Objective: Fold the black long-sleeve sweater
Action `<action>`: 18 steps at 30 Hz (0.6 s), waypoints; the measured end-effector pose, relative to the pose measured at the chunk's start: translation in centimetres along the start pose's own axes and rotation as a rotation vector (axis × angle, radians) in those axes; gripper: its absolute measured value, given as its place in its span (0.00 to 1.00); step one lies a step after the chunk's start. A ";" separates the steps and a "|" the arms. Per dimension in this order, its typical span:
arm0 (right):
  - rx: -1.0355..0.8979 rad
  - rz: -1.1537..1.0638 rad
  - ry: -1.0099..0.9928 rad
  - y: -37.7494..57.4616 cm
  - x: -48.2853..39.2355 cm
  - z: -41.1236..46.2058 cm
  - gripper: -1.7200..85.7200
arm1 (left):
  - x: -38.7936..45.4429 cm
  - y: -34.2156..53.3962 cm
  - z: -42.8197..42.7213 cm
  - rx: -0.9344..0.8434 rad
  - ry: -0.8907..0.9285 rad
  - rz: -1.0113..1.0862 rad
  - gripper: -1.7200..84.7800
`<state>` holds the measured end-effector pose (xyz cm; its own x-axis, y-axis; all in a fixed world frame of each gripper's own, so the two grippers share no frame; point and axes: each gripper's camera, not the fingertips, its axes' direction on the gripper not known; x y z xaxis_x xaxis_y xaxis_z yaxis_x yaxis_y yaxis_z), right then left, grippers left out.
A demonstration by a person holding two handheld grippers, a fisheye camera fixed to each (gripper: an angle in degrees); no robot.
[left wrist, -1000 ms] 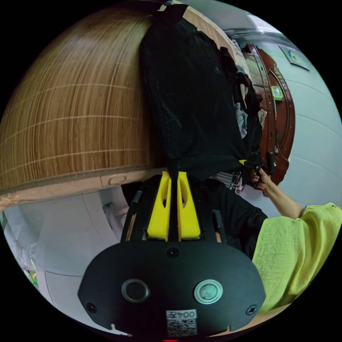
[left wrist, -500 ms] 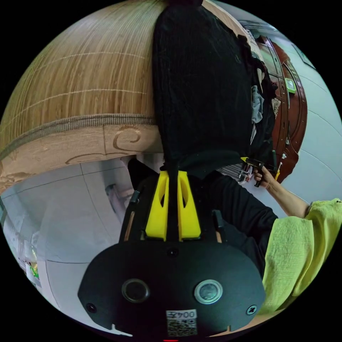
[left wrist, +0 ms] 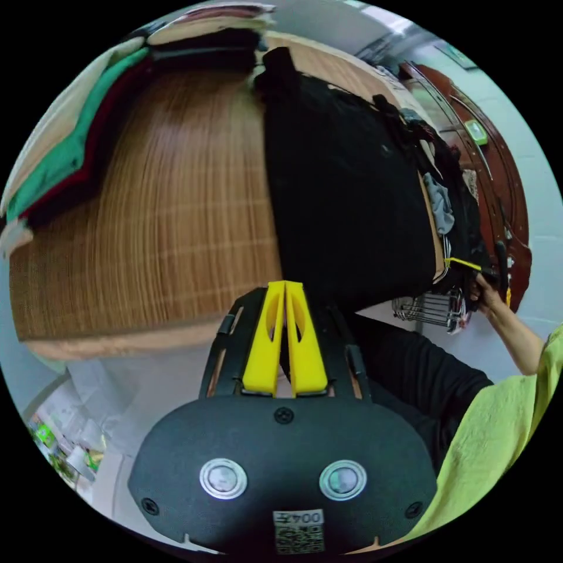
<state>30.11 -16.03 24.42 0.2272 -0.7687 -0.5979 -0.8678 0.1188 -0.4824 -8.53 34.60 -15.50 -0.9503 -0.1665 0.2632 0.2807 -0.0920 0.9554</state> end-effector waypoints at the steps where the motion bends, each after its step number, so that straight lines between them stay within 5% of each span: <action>1: 0.005 -0.008 0.011 -1.5 -0.9 0.4 0.01 | 0.9 -2.1 0.7 0.016 -0.047 0.053 0.03; 13: -0.075 -0.188 0.323 -4.5 -5.9 5.9 0.01 | 2.7 -8.9 15.7 -0.112 -0.383 0.394 0.02; 18: -0.066 -0.313 0.363 -3.4 -5.9 6.3 0.01 | -0.1 -7.7 17.0 -0.055 -0.415 0.337 0.02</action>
<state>34.48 -7.89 25.54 0.3229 -0.9324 -0.1627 -0.8114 -0.1842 -0.5548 -12.92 51.96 -20.57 -0.7765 0.2050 0.5958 0.5758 -0.1532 0.8031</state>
